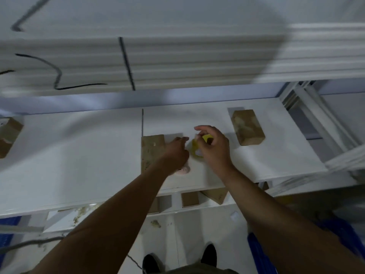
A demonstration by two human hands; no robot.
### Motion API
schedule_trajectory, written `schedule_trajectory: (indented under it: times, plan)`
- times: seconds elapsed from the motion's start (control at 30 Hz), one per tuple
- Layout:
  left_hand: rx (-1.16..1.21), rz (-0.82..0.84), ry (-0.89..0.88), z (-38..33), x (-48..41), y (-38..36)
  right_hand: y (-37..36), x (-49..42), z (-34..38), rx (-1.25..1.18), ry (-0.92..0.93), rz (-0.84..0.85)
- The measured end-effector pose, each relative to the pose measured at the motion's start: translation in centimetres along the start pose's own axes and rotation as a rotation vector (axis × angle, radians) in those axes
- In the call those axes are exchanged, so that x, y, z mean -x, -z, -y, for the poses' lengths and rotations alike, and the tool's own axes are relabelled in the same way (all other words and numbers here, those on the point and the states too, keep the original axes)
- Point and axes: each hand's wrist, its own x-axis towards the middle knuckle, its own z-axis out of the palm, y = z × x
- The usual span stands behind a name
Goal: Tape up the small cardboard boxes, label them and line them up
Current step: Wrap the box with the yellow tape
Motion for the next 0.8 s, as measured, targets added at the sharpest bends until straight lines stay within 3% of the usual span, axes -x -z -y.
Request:
schedule_trajectory:
  times: [0.07, 0.2, 0.63, 0.8]
  plan:
    - [-0.12, 0.079, -0.033, 0.1, -1.8, -0.4, 0.7, -0.6, -0.8, 0.135, -0.022, -0.037]
    - [-0.248, 0.205, 0.0, 0.9, -4.8, -1.1, 1.9, -1.5, -2.9, 0.367, -0.209, 0.147]
    - [-0.394, 0.229, -0.061, 2.8, -5.7, -1.9, 3.0, -1.8, -4.0, 0.355, -0.151, 0.41]
    - [0.079, -0.065, -0.077, -0.3, -5.2, 1.8, 6.1, -4.8, -0.6, 0.204, -0.096, 0.263]
